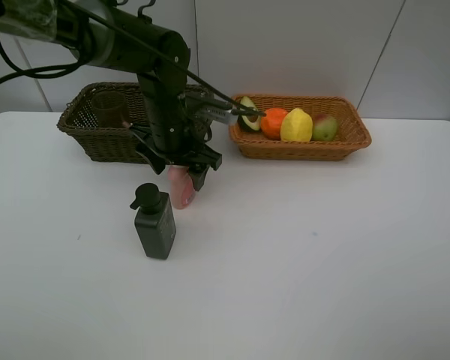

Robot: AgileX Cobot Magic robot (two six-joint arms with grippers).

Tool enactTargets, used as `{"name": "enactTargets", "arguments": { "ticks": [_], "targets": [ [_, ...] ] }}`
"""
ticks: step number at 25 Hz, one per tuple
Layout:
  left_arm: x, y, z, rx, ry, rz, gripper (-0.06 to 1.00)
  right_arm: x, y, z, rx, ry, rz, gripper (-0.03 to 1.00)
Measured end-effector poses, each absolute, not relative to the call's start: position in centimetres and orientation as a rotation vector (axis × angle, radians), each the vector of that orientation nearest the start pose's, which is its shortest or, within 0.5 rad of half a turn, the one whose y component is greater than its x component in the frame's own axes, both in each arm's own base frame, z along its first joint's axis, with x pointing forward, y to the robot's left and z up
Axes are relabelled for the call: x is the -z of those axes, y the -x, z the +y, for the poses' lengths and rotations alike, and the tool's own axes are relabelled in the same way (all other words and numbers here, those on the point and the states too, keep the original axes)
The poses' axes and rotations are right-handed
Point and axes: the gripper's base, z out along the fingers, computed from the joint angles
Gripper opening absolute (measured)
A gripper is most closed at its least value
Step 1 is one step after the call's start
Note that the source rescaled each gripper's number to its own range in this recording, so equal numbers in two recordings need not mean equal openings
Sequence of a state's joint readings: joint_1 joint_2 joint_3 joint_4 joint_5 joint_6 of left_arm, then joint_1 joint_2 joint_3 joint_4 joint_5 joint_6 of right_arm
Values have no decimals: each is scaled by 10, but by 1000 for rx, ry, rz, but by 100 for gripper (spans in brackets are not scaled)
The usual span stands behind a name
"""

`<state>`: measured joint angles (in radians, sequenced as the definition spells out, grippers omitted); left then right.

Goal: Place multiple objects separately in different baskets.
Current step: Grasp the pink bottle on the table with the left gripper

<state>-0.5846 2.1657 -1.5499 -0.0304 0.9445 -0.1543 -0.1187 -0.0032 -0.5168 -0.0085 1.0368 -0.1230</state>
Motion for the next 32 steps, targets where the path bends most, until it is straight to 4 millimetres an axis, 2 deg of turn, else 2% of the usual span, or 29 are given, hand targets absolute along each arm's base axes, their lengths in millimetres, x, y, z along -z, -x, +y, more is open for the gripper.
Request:
{"name": "enactTargets", "arguments": {
  "ticks": [3,5,7,9,32],
  "targets": [
    [-137,-355,-237,90,-628,2993,99,-284,6,0,165,4,2004,100],
    [-137,-355,-237,91,-625,2994,91,-284,6,0,165,4,2004,100],
    [-137,-355,-237,92,-599,3000,71,-284,6,0,165,4,2004,100],
    [-137,-354,-237,95,-577,3006,41,-284,6,0,165,4,2004,100],
    [-138,-354,-237,93,-561,3014,42,-284,6,0,165,4,2004,100]
  ]
}}
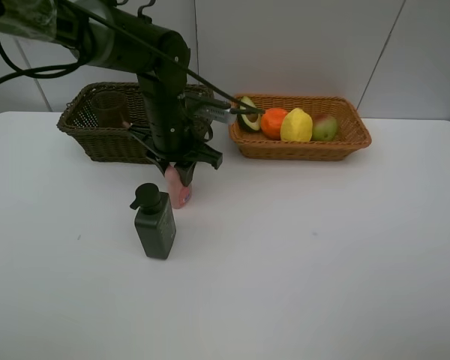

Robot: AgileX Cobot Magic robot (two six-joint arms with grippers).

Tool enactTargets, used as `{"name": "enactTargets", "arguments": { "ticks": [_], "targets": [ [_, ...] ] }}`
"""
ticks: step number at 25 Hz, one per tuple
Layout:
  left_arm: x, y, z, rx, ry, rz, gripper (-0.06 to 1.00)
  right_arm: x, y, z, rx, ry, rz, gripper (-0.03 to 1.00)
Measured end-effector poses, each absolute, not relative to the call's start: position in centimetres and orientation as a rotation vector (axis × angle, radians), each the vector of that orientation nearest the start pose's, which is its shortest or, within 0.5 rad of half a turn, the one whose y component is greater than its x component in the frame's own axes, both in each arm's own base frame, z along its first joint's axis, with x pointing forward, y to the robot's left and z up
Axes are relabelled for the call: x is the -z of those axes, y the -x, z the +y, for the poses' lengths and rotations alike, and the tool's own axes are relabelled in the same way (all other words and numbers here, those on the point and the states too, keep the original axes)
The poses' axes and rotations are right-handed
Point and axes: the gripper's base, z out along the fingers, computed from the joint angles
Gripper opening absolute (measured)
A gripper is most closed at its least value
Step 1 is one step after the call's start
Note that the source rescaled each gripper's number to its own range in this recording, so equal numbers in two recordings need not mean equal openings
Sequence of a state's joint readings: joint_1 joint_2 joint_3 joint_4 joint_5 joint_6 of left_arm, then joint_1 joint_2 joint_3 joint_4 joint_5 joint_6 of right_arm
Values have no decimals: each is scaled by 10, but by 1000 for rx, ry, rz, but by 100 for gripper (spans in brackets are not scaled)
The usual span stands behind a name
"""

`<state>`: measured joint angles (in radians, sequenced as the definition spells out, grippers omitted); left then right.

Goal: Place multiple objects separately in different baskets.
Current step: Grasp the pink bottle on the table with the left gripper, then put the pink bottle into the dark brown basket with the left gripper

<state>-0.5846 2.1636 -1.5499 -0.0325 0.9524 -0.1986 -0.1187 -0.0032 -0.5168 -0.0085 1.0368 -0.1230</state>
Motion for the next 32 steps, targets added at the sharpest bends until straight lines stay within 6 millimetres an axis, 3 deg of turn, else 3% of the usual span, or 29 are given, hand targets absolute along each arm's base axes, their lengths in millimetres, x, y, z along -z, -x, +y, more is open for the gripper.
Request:
{"name": "enactTargets", "arguments": {
  "ticks": [9,14,23,27,32],
  "targets": [
    [-173,-351,-234,60,-584,3024,42,-284,6,0,165,4,2004,100],
    [-204,-357,-236,43,-622,3008,42,-284,6,0,165,4,2004,100],
    [-275,-384,-244,29,-677,2722,42,-284,6,0,165,4,2004,100],
    [-293,-392,-239,-85,-682,2629,42,-284,6,0,165,4,2004,100],
    [-298,-400,-230,-240,-696,2550,42,-284,6,0,165,4,2004,100]
  ]
}}
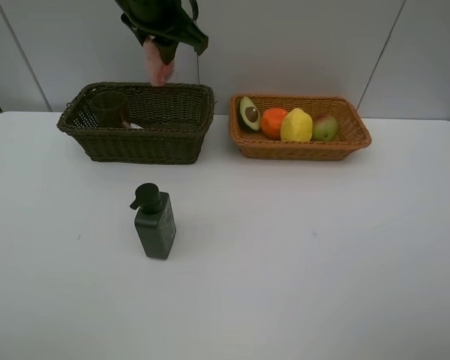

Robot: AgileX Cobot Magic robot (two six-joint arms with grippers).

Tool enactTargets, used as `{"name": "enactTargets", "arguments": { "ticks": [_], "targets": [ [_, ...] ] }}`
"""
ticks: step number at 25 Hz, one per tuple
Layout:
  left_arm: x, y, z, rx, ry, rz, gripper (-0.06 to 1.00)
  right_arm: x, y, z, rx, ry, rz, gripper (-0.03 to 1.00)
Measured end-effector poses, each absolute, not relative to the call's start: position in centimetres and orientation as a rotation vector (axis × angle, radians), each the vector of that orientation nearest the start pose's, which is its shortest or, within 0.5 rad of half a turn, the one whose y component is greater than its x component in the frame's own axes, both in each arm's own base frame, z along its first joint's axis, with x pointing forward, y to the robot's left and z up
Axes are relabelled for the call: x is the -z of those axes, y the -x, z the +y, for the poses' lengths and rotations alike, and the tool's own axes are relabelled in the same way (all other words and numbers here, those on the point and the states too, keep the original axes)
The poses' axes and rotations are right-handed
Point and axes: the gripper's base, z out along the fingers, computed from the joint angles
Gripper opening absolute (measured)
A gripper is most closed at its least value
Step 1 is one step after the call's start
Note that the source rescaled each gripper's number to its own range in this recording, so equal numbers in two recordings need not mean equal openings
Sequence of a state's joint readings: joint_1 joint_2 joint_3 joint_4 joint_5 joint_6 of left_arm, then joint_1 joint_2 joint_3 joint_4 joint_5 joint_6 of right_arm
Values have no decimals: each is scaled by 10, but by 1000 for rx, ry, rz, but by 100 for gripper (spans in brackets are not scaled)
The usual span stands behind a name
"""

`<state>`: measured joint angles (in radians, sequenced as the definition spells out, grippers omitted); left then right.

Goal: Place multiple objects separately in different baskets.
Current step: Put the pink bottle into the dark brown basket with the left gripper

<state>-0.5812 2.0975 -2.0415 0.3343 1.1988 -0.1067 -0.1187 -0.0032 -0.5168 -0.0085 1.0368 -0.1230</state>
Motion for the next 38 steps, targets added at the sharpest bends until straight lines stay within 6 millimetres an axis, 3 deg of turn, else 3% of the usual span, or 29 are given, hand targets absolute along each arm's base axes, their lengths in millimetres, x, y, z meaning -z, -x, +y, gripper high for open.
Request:
{"name": "enactTargets", "arguments": {
  "ticks": [6,13,23,32,33,36,38],
  "targets": [
    [-296,-422,-216,-233,-656,2460,42,-284,6,0,165,4,2004,100],
    [-265,-442,-202,-270,-631,2513,42,-284,6,0,165,4,2004,100],
    [-229,-451,-206,-293,-661,2575,42,-284,6,0,165,4,2004,100],
    [-227,-451,-207,-291,-667,2579,42,-284,6,0,165,4,2004,100],
    [-227,-451,-207,-296,-686,2575,45,-284,6,0,165,4,2004,100],
    [-227,-451,-207,-306,-736,2560,82,-284,6,0,165,4,2004,100],
    [-227,-451,-207,-308,-741,2559,95,-284,6,0,165,4,2004,100]
  ]
}}
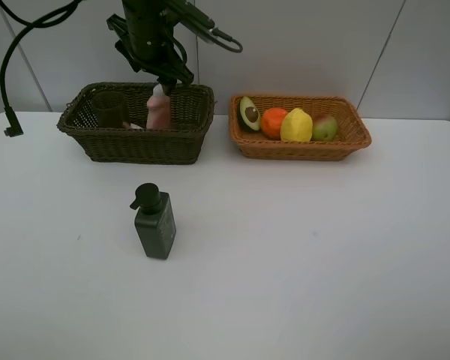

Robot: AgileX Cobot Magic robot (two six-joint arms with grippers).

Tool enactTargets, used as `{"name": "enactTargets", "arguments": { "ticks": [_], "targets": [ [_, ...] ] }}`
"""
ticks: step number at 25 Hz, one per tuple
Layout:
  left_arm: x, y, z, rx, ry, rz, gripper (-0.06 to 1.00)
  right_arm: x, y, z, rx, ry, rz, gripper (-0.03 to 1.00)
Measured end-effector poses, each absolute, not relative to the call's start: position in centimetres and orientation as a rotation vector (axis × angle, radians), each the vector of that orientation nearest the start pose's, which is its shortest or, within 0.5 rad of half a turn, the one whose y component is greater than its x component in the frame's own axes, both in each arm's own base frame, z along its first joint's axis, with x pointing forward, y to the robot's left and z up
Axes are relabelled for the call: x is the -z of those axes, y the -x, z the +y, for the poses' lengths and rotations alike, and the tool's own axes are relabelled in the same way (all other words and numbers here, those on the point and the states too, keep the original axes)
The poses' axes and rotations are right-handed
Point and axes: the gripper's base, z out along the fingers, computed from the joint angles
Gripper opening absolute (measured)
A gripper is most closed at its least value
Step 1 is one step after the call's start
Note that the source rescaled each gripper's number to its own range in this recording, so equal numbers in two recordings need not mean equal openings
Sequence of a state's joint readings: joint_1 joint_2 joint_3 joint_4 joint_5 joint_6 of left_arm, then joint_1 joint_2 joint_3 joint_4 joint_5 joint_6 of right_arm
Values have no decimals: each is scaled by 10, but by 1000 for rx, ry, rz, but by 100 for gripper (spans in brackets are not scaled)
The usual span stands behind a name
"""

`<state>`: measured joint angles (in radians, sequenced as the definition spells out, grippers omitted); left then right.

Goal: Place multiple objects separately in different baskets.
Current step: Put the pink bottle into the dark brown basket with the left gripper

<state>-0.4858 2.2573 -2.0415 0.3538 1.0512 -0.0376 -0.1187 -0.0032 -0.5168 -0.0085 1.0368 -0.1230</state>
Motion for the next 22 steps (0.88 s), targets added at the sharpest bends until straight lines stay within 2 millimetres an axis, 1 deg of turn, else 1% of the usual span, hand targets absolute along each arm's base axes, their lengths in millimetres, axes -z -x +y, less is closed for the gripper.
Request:
{"name": "enactTargets", "arguments": {
  "ticks": [2,4,22],
  "targets": [
    [-227,-451,-207,-308,-744,2558,98,-284,6,0,165,4,2004,100],
    [-227,-451,-207,-308,-744,2558,99,-284,6,0,165,4,2004,100],
    [-227,-451,-207,-309,-748,2557,100,-284,6,0,165,4,2004,100]
  ]
}}
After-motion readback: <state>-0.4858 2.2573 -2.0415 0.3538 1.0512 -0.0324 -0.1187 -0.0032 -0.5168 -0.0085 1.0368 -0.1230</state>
